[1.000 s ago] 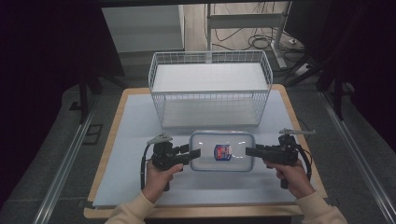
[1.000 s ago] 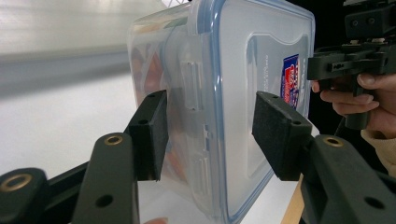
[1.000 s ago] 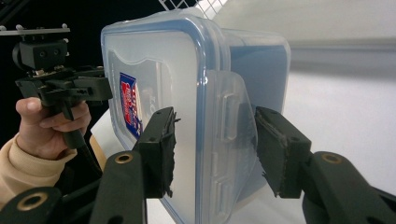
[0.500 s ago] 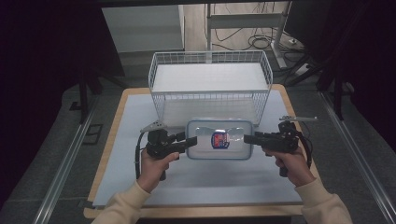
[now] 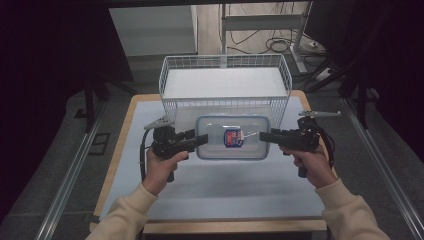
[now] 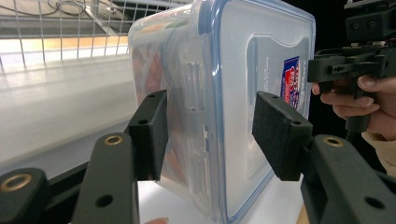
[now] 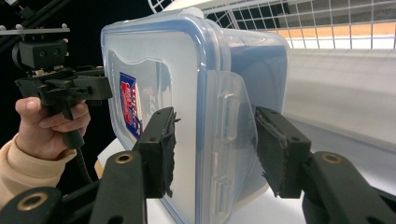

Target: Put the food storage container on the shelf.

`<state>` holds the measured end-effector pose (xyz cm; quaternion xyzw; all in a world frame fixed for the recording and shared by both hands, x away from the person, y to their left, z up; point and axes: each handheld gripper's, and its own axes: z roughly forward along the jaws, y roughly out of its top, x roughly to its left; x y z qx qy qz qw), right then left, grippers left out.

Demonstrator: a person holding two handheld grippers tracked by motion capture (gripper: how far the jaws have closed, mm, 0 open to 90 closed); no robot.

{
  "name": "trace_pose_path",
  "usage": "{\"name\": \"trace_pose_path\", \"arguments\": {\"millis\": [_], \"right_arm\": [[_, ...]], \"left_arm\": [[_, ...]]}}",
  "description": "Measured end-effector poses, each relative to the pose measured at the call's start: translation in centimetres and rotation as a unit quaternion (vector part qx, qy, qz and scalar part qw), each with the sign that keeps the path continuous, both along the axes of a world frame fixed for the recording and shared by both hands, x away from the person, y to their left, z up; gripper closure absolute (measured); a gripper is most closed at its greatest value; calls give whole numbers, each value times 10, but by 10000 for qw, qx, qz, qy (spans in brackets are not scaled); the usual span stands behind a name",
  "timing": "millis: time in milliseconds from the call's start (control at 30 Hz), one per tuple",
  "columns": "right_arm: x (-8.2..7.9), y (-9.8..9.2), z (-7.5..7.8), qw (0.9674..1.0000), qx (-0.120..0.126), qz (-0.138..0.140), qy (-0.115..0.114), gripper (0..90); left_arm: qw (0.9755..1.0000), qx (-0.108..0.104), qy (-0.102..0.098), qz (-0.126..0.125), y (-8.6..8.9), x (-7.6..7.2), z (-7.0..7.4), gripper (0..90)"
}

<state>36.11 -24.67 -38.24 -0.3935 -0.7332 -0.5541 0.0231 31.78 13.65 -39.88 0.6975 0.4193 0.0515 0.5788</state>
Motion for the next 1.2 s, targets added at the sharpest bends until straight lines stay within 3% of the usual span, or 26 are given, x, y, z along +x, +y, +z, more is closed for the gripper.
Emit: {"name": "trace_pose_path", "arguments": {"millis": [367, 633, 1067, 1200], "right_arm": [[12, 4, 21, 9999, -47, -17, -111, 499], [23, 8, 40, 9996, -12, -33, -287, 499], [47, 12, 62, 9994, 103, -11, -332, 499], [57, 15, 66, 9995, 106, -50, -284, 499]], "left_arm": [[10000, -59, -41, 13, 3, 15, 17, 471], [9997, -96, -217, 57, 7, 27, 35, 469], [9994, 47, -339, 49, 12, 49, 63, 469], [9997, -3, -253, 36, 14, 62, 66, 470]]}}
